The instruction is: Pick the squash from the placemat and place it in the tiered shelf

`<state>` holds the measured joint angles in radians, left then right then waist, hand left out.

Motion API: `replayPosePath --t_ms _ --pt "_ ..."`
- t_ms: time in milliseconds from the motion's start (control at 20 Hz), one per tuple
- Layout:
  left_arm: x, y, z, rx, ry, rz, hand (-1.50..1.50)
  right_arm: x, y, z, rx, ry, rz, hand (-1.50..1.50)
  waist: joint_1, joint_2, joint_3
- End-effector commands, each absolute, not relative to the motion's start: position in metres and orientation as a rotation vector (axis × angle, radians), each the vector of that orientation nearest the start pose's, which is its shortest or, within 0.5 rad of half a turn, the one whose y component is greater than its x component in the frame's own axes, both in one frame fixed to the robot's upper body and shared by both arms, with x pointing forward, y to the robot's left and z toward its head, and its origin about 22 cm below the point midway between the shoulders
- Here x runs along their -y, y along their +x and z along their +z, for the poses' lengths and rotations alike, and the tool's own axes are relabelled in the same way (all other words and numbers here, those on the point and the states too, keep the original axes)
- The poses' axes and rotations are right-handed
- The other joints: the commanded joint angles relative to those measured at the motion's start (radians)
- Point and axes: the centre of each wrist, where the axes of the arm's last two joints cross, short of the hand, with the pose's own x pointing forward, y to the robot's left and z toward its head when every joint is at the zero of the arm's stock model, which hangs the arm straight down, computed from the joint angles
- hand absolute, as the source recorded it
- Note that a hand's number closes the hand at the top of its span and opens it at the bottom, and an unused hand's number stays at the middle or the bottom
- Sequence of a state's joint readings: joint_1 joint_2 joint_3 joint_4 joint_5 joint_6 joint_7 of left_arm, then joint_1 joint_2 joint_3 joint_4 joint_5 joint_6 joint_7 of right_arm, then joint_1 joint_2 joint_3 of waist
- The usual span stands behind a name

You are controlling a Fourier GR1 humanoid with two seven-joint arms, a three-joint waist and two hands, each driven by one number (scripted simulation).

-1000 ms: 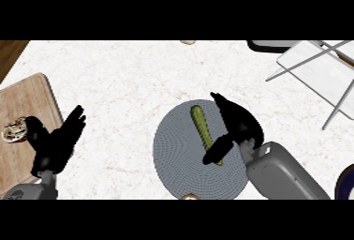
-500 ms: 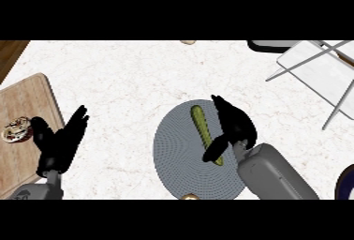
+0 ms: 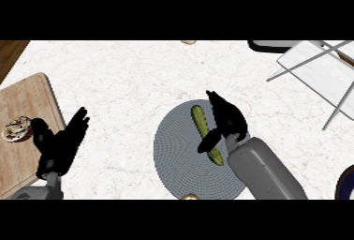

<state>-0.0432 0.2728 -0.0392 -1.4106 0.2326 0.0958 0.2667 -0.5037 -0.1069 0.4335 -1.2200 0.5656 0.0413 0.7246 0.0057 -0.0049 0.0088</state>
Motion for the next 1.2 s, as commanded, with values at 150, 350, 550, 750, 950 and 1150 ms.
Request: replayPosePath --t_ms 150,350,550,750,950,1150 --pt "-0.287 0.259 -0.029 1.115 0.082 0.033 0.0 0.093 0.333 0.019 1.017 -0.527 0.954 -1.5 0.0 0.008 -0.009" --pt "-0.293 0.255 -0.014 1.121 0.11 0.023 0.0 0.103 0.324 0.01 0.988 -0.487 1.264 1.5 0.003 0.007 -0.008" --pt "-0.3 0.241 -0.026 1.12 0.096 0.032 0.0 0.086 0.32 -0.004 1.056 -0.422 1.138 1.5 0.003 0.007 -0.009" --pt "-0.308 0.235 -0.023 1.117 0.092 0.048 0.0 0.085 0.312 0.006 1.161 -0.408 1.112 1.5 0.0 0.005 -0.009" --pt "-0.293 0.242 -0.026 1.111 0.121 0.045 0.0 0.137 0.36 0.031 0.954 -0.668 0.62 1.5 -0.009 0.013 -0.009" --pt "-0.292 0.247 -0.023 1.114 0.095 0.04 0.0 0.155 0.393 0.069 0.844 -0.863 0.361 1.5 0.0 0.013 -0.011"
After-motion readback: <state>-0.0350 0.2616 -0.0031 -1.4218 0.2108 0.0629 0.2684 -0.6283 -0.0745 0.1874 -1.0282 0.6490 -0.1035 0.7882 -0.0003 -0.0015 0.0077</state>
